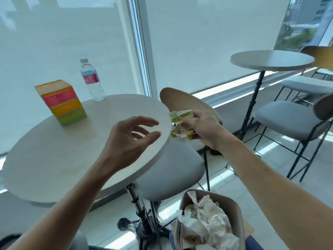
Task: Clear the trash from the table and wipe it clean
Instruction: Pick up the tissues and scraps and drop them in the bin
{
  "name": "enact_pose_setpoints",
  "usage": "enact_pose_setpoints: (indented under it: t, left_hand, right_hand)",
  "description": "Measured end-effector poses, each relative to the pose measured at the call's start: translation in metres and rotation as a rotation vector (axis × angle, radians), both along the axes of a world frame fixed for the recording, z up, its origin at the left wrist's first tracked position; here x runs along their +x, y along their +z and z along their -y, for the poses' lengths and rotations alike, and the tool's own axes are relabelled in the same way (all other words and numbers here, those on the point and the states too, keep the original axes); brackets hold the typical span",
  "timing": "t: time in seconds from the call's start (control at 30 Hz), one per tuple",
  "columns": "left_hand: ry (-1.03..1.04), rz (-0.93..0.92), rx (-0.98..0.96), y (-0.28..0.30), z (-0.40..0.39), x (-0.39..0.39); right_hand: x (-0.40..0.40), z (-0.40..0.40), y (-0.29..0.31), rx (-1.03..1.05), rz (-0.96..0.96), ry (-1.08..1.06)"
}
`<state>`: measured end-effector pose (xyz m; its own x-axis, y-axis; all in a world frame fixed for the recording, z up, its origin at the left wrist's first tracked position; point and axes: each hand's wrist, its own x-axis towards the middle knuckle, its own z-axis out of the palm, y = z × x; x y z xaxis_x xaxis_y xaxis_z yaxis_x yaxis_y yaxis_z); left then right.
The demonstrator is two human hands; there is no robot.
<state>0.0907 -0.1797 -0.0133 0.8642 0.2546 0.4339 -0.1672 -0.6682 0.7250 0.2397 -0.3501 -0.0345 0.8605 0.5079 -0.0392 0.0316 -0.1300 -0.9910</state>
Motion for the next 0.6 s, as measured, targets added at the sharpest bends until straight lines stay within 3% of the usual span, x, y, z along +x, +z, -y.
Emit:
enact_pose_setpoints:
  t: [0.37,0.6]
  left_hand:
    - [0.005,-0.117,0.035,-0.039,0.087,-0.002]
    - [0.064,-0.189,0.034,-0.053,0.117,-0.010]
  right_hand:
    - [-0.024,0.093,-0.093,-0.385,-0.008,0.180]
    - [-0.040,0.118,-0.163,-0.700,0.083,0.295]
